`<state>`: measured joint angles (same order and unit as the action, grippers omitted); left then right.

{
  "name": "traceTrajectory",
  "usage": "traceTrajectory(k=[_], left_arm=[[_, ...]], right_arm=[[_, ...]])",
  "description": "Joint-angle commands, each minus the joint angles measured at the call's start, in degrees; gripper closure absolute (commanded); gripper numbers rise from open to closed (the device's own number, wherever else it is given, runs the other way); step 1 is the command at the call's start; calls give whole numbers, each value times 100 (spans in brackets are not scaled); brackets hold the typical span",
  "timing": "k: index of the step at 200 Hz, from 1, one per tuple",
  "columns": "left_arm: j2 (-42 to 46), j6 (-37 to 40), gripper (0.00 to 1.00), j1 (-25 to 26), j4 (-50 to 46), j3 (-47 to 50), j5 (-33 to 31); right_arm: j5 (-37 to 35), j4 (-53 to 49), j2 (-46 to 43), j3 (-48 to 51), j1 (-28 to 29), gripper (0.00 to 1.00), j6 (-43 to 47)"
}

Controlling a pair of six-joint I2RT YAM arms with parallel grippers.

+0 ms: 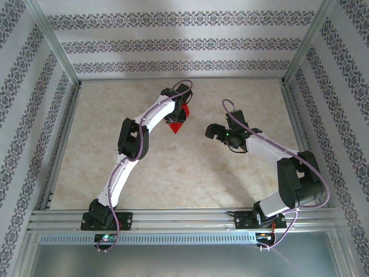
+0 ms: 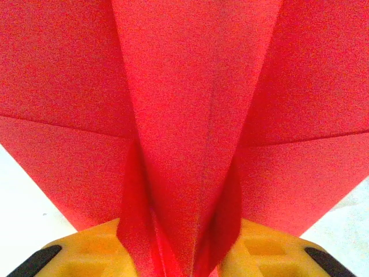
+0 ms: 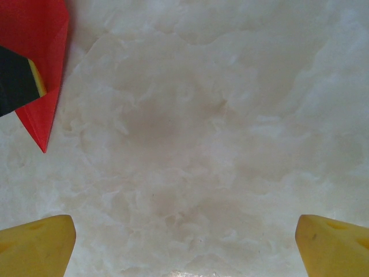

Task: Fold a paper plane with a square sheet of paper (pick it up from the middle)
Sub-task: Move the paper plane to the top-center of the table, then reset both arms

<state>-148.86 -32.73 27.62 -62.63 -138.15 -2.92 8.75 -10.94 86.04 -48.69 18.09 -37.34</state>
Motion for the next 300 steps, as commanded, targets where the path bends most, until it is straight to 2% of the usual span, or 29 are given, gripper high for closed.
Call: traceTrajectory(k=[1, 42, 76, 175, 201, 227, 243, 259, 300], left_arm=[[-229, 127, 69, -65, -251, -58, 90], [-234, 127, 71, -71, -284, -86, 89], [87, 96, 70, -68, -291, -178, 68], [753, 39, 60, -68, -403, -184, -31], [1111, 54, 59, -68, -410, -178, -122], [1742, 150, 57, -71, -399, -47, -507], [2299, 238, 53, -79, -214, 358, -862], [3032, 333, 47, -87, 270, 1187, -1235], [5305, 697, 20, -320, 2408, 4573, -2286]], right_arm=[[94, 33, 72, -115, -60, 2, -54], [100, 30, 63, -163, -60, 2, -66], [83, 19, 41, -202, -60, 2, -54], [34, 17, -5, -228, -103, 2, -89], [-17, -86, -86, -376, -201, 2, 44], [-87, -221, -312, -684, -446, 2, 377], [-227, -299, -537, -916, -586, 2, 687], [-542, -337, -808, -1092, -646, 2, 1109], [-1453, -311, -1487, -1055, -737, 2, 2004]])
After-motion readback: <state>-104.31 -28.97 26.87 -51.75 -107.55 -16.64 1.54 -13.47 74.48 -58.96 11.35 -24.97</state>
